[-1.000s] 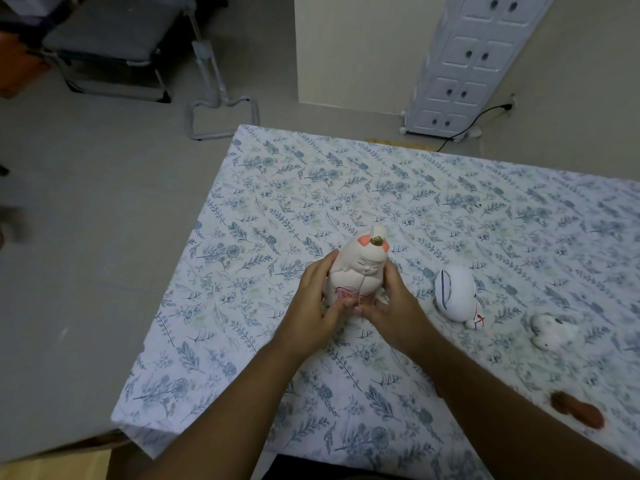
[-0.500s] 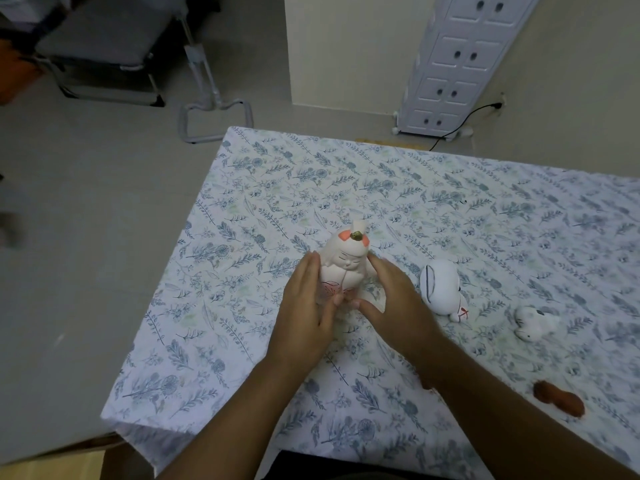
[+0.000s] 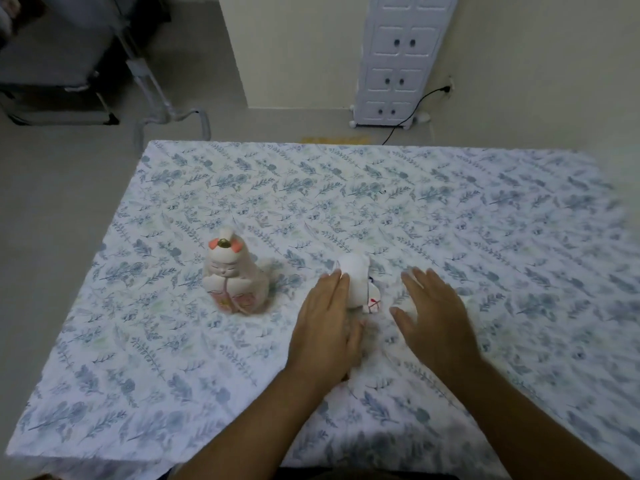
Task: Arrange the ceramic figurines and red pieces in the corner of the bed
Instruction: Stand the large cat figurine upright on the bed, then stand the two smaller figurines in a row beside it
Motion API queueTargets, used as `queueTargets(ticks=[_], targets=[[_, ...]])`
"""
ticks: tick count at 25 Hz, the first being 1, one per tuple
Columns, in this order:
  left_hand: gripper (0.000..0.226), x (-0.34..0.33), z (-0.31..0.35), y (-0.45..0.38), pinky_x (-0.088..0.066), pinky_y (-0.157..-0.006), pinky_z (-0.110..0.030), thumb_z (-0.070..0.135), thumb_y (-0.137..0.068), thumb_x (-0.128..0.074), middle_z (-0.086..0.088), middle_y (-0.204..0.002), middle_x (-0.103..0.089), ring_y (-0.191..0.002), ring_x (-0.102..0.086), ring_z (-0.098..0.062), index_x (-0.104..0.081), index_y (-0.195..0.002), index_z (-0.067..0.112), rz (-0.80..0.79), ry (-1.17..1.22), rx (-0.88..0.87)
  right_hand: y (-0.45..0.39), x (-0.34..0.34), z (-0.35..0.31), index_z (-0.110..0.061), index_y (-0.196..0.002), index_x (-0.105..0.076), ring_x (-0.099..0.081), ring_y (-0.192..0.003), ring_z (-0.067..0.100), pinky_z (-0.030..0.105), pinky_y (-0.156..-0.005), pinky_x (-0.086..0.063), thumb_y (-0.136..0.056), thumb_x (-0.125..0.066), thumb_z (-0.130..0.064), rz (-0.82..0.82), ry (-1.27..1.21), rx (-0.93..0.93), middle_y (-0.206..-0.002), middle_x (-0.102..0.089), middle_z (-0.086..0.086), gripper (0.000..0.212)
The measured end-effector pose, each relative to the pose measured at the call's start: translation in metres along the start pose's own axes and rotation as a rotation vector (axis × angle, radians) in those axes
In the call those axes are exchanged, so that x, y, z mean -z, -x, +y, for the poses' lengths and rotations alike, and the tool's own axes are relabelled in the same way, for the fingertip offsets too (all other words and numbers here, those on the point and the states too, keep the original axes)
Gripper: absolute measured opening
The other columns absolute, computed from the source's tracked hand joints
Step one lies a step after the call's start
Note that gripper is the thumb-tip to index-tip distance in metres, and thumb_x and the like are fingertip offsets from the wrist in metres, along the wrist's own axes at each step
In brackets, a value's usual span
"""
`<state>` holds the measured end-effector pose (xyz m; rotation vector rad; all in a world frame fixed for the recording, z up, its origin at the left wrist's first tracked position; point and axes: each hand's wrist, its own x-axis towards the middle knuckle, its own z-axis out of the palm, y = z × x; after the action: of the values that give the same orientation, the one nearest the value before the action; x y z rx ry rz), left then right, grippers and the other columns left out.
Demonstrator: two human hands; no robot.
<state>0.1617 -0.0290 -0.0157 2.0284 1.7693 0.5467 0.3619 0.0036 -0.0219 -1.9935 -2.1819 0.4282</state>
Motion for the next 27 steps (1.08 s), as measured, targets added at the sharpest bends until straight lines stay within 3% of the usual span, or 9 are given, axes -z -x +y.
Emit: queueTargets(ticks=[3,8,11,13,16,20,21,23,27], targets=[[0.073,-0.03,0.029,-0.033,-0.01,-0.124,-0.038,0.039,-0.096,-0.052,-0.01,-0.165,-0.018,-0.153,-0.012,-0.027,-0.022,-0.157,0.011,-0.102,-0.118,-0.004,0.0,-0.001,0.053,-0.02,-0.15,-0.038,-0.021,-0.15,0.029,0.047,-0.121,-0.022,-0.091,-0.061,-0.046,-0.062,-0.031,-0.163,-0.161,-0.029,0.009,0.068],[0.085,-0.071,0.038,-0.053,0.006,-0.122,-0.043,0.042,-0.095,-0.05,-0.015,-0.166,0.009,-0.153,0.01,-0.031,-0.002,-0.159,0.011,-0.197,-0.379,0.104,-0.008,-0.015,0.089,-0.022,-0.151,-0.036,-0.012,-0.15,0.028,0.046,-0.12,-0.022,-0.093,-0.061,-0.041,-0.175,-0.213,-0.228,-0.163,-0.022,0.008,0.066],[0.085,-0.082,0.033,-0.05,0.006,-0.119,-0.046,0.029,-0.091,-0.061,-0.018,-0.166,0.002,-0.153,0.005,-0.036,-0.012,-0.158,0.013,-0.149,-0.434,0.108,-0.008,-0.021,0.087,-0.028,-0.149,-0.04,-0.008,-0.149,0.03,0.049,-0.115,-0.026,-0.088,-0.069,-0.042,-0.138,-0.279,-0.233,-0.164,-0.017,0.007,0.069],[0.087,-0.083,0.028,-0.05,-0.004,-0.12,-0.049,0.016,-0.083,-0.071,-0.02,-0.166,-0.007,-0.152,-0.003,-0.039,-0.023,-0.156,0.016,-0.128,-0.433,0.133,-0.007,-0.023,0.083,-0.033,-0.146,-0.044,-0.007,-0.149,0.033,0.051,-0.113,-0.03,-0.084,-0.074,-0.042,-0.113,-0.301,-0.255,-0.164,-0.011,0.007,0.07],[0.081,-0.074,0.019,-0.053,-0.031,-0.115,-0.053,0.003,-0.075,-0.078,-0.02,-0.161,-0.026,-0.147,-0.023,-0.042,-0.045,-0.147,0.019,-0.066,-0.343,0.158,-0.016,-0.024,0.074,-0.032,-0.144,-0.047,-0.007,-0.15,0.031,0.04,-0.113,-0.031,-0.086,-0.076,-0.024,-0.093,-0.357,-0.227,-0.163,-0.007,0.008,0.065],[0.07,-0.06,0.005,-0.052,-0.054,-0.093,-0.047,0.014,-0.082,-0.078,-0.016,-0.159,-0.029,-0.145,-0.027,-0.038,-0.047,-0.144,0.028,-0.042,-0.245,0.154,-0.028,-0.018,0.054,-0.027,-0.145,-0.036,-0.022,-0.146,0.024,0.03,-0.105,-0.041,-0.081,-0.078,-0.006,-0.106,-0.386,-0.212,-0.16,-0.009,0.005,0.079],[0.066,-0.057,0.001,-0.052,-0.055,-0.09,-0.047,0.019,-0.085,-0.077,-0.016,-0.159,-0.03,-0.145,-0.027,-0.037,-0.047,-0.144,0.028,-0.023,-0.215,0.145,-0.031,-0.016,0.049,-0.024,-0.142,-0.038,-0.027,-0.144,0.024,0.028,-0.102,-0.042,-0.08,-0.078,-0.004,-0.106,-0.386,-0.203,-0.159,-0.015,0.006,0.076],[0.059,-0.052,-0.006,-0.05,-0.049,-0.098,-0.047,0.026,-0.089,-0.072,-0.018,-0.157,-0.032,-0.144,-0.028,-0.037,-0.048,-0.143,0.024,0.038,-0.091,0.13,-0.036,-0.011,0.04,-0.018,-0.142,-0.041,-0.031,-0.144,0.024,0.031,-0.105,-0.038,-0.08,-0.075,-0.002,-0.15,-0.335,-0.154,-0.158,-0.025,0.006,0.072],[0.058,-0.045,-0.008,-0.045,-0.038,-0.112,-0.041,0.034,-0.093,-0.065,-0.012,-0.157,-0.031,-0.145,-0.029,-0.026,-0.043,-0.146,0.024,0.11,0.26,0.231,-0.04,-0.011,0.016,-0.018,-0.152,-0.034,-0.021,-0.149,0.028,0.035,-0.113,-0.032,-0.086,-0.064,0.004,-0.271,-0.198,-0.062,-0.162,-0.022,0.008,0.076]])
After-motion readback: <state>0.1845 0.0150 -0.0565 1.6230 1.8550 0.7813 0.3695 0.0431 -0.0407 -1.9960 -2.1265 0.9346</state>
